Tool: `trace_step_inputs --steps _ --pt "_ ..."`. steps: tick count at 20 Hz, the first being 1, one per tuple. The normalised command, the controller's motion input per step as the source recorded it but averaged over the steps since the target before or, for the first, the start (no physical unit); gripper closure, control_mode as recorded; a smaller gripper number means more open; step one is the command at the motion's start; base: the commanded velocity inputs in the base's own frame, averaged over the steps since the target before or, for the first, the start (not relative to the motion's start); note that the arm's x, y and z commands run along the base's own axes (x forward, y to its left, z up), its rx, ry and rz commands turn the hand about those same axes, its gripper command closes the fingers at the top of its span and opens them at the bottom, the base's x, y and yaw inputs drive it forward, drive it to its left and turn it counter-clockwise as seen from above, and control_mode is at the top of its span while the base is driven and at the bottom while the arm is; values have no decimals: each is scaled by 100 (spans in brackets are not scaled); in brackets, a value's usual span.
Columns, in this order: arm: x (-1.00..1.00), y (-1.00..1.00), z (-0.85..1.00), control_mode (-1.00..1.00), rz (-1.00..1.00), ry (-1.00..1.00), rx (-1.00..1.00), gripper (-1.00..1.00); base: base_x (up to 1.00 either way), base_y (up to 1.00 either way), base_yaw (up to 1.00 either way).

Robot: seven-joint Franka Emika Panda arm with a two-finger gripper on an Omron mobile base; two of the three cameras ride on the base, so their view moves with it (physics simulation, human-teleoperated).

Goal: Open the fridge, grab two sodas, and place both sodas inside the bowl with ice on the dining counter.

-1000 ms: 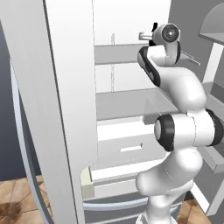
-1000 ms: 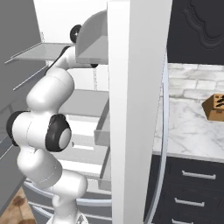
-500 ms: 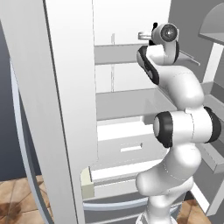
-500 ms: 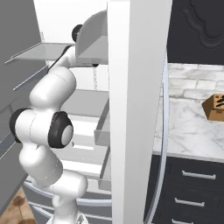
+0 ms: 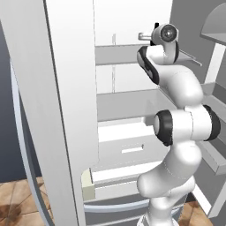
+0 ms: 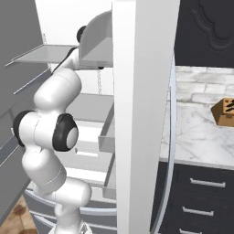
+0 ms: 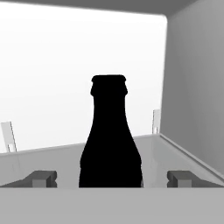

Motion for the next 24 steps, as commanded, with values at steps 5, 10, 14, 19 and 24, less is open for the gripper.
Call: trace_step_inputs --steps 5,10,14,19,24 --pt "8 0 -7 -100 0 0 0 100 0 0 0" --pt "9 0 -3 -100 0 0 0 100 0 0 0" --pt "10 0 -2 -100 0 1 0 100 0 0 0" --pt "1 1 0 -100 0 1 -2 100 0 0 0" --pt "0 0 -4 -100 0 2 -2 100 0 0 0"
